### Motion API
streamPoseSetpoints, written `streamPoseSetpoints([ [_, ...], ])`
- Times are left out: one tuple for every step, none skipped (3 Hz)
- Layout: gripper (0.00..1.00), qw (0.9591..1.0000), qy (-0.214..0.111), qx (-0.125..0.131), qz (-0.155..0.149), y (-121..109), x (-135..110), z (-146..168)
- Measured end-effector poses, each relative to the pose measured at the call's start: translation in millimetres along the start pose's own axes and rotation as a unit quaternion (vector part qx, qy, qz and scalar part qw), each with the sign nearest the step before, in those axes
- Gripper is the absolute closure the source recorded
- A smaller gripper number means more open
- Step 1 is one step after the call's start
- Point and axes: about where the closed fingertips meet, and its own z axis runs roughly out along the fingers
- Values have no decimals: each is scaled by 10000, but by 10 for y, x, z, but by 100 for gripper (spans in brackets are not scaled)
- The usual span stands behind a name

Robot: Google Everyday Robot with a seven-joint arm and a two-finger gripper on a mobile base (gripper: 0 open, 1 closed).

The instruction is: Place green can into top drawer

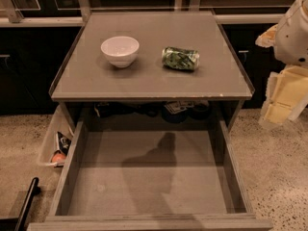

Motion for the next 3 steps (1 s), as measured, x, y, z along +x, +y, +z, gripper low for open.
streamPoseSetpoints([
  [0, 10000, 0, 0, 0, 0, 0, 0],
  [0, 9998, -112, 112, -106, -87, -123, 99],
  [0, 9988, -194, 338, -292, -257, -282, 356],
])
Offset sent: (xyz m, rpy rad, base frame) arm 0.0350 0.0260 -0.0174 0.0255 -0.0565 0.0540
